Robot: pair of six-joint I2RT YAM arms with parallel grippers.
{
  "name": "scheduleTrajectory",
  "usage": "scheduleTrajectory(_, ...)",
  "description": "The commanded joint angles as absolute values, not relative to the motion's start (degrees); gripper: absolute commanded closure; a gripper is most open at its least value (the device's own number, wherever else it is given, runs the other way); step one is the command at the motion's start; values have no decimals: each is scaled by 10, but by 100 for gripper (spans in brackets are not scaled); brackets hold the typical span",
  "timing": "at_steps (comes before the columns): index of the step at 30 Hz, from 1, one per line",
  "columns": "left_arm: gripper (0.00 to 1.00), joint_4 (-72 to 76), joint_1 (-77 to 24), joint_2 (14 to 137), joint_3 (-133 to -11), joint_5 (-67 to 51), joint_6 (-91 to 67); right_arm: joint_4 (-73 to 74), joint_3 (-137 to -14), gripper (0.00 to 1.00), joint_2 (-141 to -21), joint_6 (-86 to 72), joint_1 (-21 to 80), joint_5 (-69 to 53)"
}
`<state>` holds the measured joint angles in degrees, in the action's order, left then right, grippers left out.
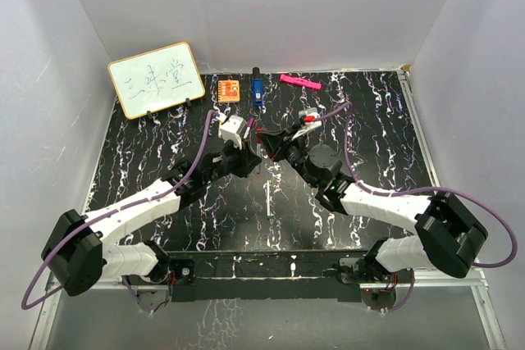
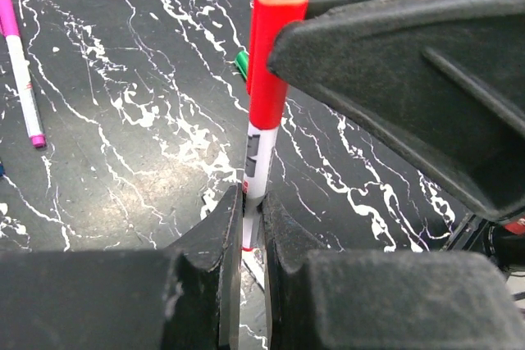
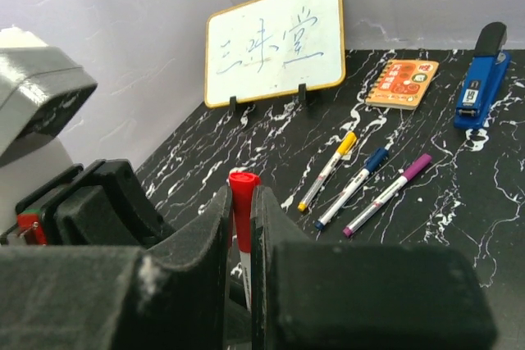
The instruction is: Insert the pens into the pen caps
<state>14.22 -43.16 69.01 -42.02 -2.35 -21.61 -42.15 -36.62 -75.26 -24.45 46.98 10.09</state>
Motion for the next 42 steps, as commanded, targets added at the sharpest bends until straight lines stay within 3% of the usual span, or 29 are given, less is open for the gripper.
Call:
scheduleTrajectory(1,100,291,-398,651,-489,33,-206,-267,-346,100,-772,-221,509,13)
scheduleTrajectory(14,100,298,-359,638,-498,4,-216,-251,-348,100,-800,-224,523,1)
scheduleTrajectory(27,100,140,-339,659,-518,53,-185,-216,-363,100,-728,-177,523,184)
scheduleTrajectory(32,100,51,-305,735,-556,54,-172,-195,-366,77,-700,-170,507,262)
scheduleTrajectory(38,100,5,-260,827,-588,26,-167,-163,-376,39,-687,-180,468,306)
scheduleTrajectory(42,100,-29,-234,885,-621,8,-152,-137,-377,26,-677,-214,424,300)
